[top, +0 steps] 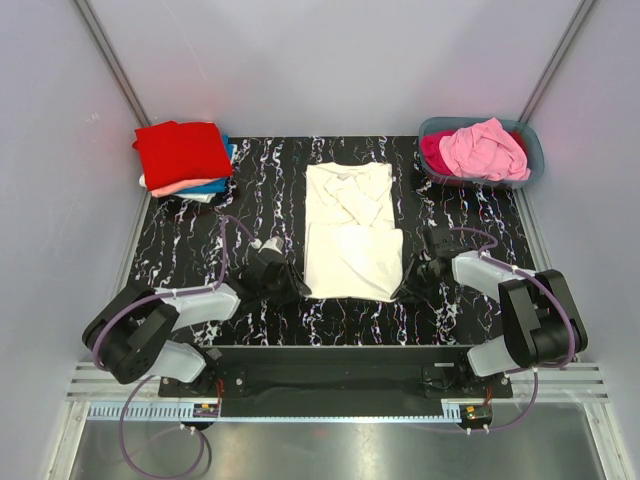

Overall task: Fold and stack the t-shirts
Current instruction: Fold the tshirt

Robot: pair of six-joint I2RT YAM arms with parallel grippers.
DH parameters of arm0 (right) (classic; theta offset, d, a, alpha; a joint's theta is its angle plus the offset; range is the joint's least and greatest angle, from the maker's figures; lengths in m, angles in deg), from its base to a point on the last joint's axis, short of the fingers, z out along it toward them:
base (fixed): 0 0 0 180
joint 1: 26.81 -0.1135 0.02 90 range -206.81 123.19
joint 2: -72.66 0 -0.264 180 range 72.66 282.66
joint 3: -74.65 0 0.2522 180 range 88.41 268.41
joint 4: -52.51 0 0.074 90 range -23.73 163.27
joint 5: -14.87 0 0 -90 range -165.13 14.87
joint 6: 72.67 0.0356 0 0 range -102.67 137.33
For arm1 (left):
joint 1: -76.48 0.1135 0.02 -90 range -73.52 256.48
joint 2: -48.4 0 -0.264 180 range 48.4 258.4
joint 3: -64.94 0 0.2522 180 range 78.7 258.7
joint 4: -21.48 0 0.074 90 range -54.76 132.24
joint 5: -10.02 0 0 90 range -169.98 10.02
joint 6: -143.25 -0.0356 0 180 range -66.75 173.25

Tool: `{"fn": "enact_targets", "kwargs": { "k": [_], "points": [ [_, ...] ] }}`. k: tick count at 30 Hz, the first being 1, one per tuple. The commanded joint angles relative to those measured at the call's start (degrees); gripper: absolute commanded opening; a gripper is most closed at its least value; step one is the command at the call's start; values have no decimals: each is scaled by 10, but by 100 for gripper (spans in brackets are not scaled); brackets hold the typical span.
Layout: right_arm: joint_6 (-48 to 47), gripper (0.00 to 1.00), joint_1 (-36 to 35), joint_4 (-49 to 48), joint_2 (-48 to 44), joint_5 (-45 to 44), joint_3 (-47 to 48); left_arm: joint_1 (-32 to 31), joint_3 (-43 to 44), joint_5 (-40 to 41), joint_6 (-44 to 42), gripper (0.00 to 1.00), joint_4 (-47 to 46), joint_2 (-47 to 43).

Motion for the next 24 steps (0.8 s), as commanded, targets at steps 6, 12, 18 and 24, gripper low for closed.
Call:
{"fn": "enact_targets", "kwargs": {
  "k": [6, 12, 18, 24],
  "points": [
    [-7, 3, -1, -2, 14, -56, -17, 0, 0, 7, -12, 1, 35, 28],
    [-6, 0, -1, 18, -13, -47, -18, -14, -6, 11, -2, 0, 56, -11],
    [18, 0, -2, 51, -135, -10, -56, -63, -17, 28, 39, 0, 148, -108],
    [36, 0, -3, 169, -323, 10, -81, -142, -32, 73, 101, 0, 247, -248]
  ]
}}
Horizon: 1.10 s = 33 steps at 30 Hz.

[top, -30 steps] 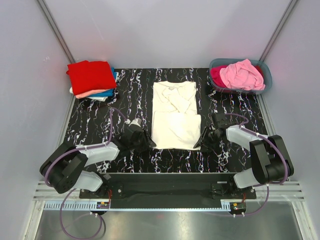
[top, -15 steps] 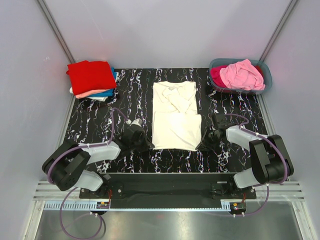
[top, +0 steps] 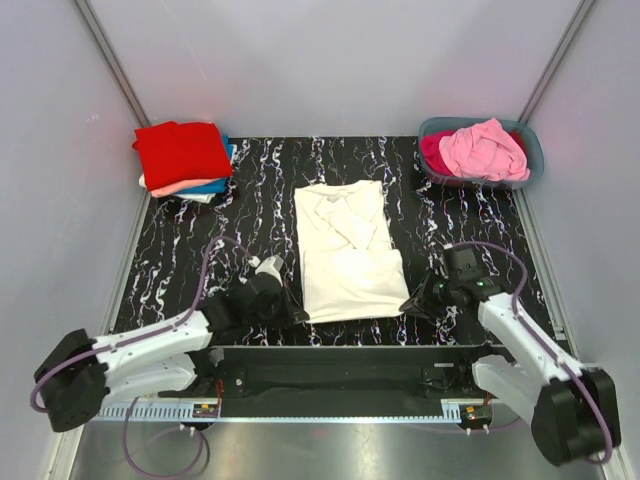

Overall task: Fold and stack the t-shirts
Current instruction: Fold the tshirt

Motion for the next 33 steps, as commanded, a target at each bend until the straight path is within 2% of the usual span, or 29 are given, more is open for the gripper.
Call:
{"fn": "enact_targets", "kwargs": {
  "k": [1, 4, 9, 14, 18, 22, 27, 33],
  "points": [
    [20, 0, -2, 98, -108, 7, -3, -40, -16, 50, 52, 0, 88, -87],
    [32, 0, -2, 156, -181, 28, -3, -81, -17, 66, 79, 0, 134, -149],
    [40, 0, -2, 211, -221, 66, 26, -115, 23, 76, 98, 0, 216, -187],
    [37, 0, -2, 235, -201, 68, 121, -121, 121, 103, 70, 0, 292, -158],
    [12, 0, -2, 236, -131, 37, 196, -118, 239, 153, 32, 7, 361, -104],
    [-12, 0, -2, 223, -67, 9, 268, -72, 302, 152, -12, 9, 390, -59],
    [-29, 0, -2, 190, 10, -11, 301, 4, 322, 98, -64, 9, 357, -29],
    [-48, 0, 0, 168, 89, -19, 335, 66, 346, 54, -115, 9, 335, 22]
  ]
}}
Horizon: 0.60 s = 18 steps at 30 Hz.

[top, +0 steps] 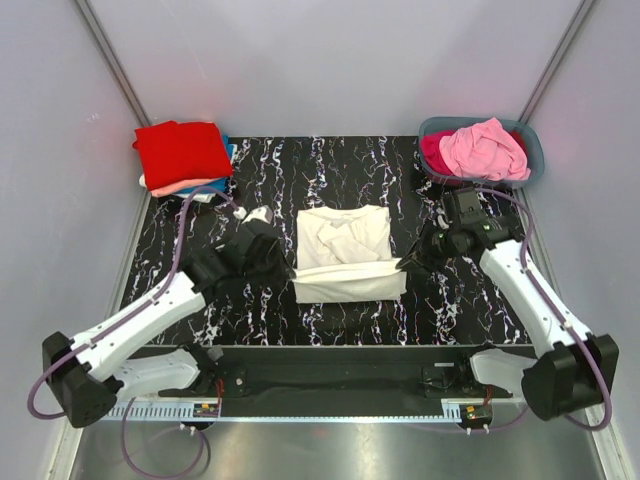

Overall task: Fold and stack the t-shirts
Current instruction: Fold the tshirt

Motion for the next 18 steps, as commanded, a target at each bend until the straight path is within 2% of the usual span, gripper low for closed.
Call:
{"fn": "enact_targets", "kwargs": {
  "k": [1, 14, 18],
  "points": [
    [-30, 0, 2, -32, 33, -36, 47, 38, 37, -27, -58, 9, -12, 27],
    [-67, 0, 25, -34, 200, -64, 200, 146, 176, -86, -174, 9, -8, 185],
    [-69, 0, 34, -49, 276, -69, 263, 187, 227, -122, -206, 10, -18, 268]
  ]
}}
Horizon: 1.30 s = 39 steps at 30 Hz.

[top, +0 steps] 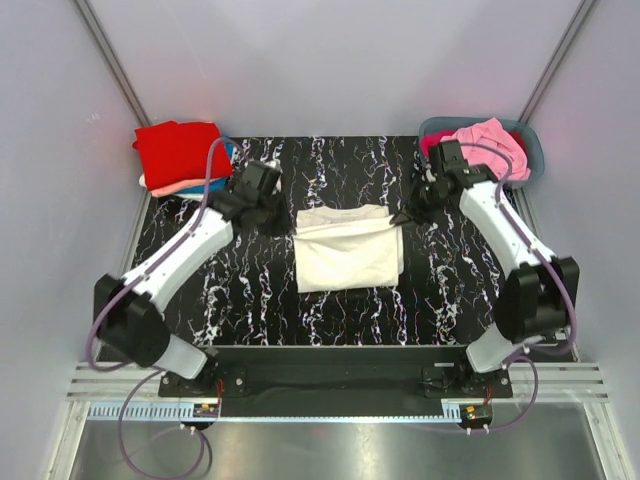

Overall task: Fold and stack the t-shirts
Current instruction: Fold the tshirt, then neatly place the folded tshirt to the corner

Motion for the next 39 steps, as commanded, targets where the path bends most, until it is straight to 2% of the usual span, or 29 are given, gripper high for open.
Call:
{"fn": "enact_targets", "kwargs": {
  "k": [1, 3, 4, 5, 6, 7, 8, 9, 10, 11, 12, 14, 15, 16, 18, 24, 27, 29, 30, 31, 33, 34, 36, 39],
  "points": [
    [-17, 0, 15, -30, 68, -39, 92, 48, 61, -32, -56, 11, -10, 64],
    [-19, 0, 17, -28, 153, -45, 141, 66, 109, -47, -73, 13, -13, 136],
    [-24, 4, 19, -31, 188, -48, 200, 82, 130, -52, -77, 15, -15, 166],
    [-24, 14, 21, -16, 268, -59, 243, 92, 152, -64, -88, 18, -18, 199],
    [-23, 51, 24, 7, 311, -64, 287, 101, 219, -97, -97, 21, -18, 277],
    [-25, 70, 30, 10, 351, -54, 369, 116, 258, -107, -105, 24, -12, 323],
    [-28, 81, 32, 8, 425, -36, 410, 125, 312, -109, -97, 31, 36, 413],
    [-47, 89, 33, 4, 456, 2, 447, 133, 405, -114, -88, 31, 66, 453],
    [-55, 94, 33, 18, 484, 8, 514, 144, 438, -119, -81, 32, 85, 482],
    [-63, 95, 36, 39, 507, 11, 544, 146, 448, -123, -71, 35, 80, 497],
    [-75, 95, 39, 50, 523, 14, 557, 148, 447, -126, -67, 43, 69, 494],
    [-79, 96, 40, 6, 489, 19, 473, 149, 416, -122, -63, 45, 34, 472],
    [-75, 96, 40, -25, 432, 19, 426, 149, 396, -121, -61, 46, 22, 442],
    [-71, 96, 41, -82, 402, 17, 342, 149, 358, -118, -62, 48, 9, 426],
    [-64, 98, 46, -113, 333, 7, 286, 149, 313, -110, -63, 49, -21, 381],
    [-65, 100, 47, -118, 179, -49, 127, 150, 144, -115, -68, 49, -102, 281],
    [-39, 100, 46, -145, 85, -37, 3, 150, 55, -141, -60, 52, -175, 239],
    [-28, 100, 44, -201, 16, 3, -113, 150, 23, -155, -55, 53, -223, 227],
    [-21, 100, 40, -263, -8, 69, -155, 149, 9, -164, -54, 53, -233, 228],
    [-14, 100, 36, -303, -30, 111, -240, 149, 2, -172, -55, 53, -245, 230],
    [19, 100, 2, -404, -94, 175, -319, 149, -12, -189, -56, 54, -281, 238],
    [28, 100, -19, -437, -113, 186, -385, 149, -11, -192, -58, 54, -290, 244],
    [51, 100, -89, -506, -158, 171, -436, 149, -7, -199, -69, 55, -308, 264],
    [94, 100, -148, -584, -171, 163, -512, 149, 6, -211, -76, 55, -326, 296]
  ]
}}
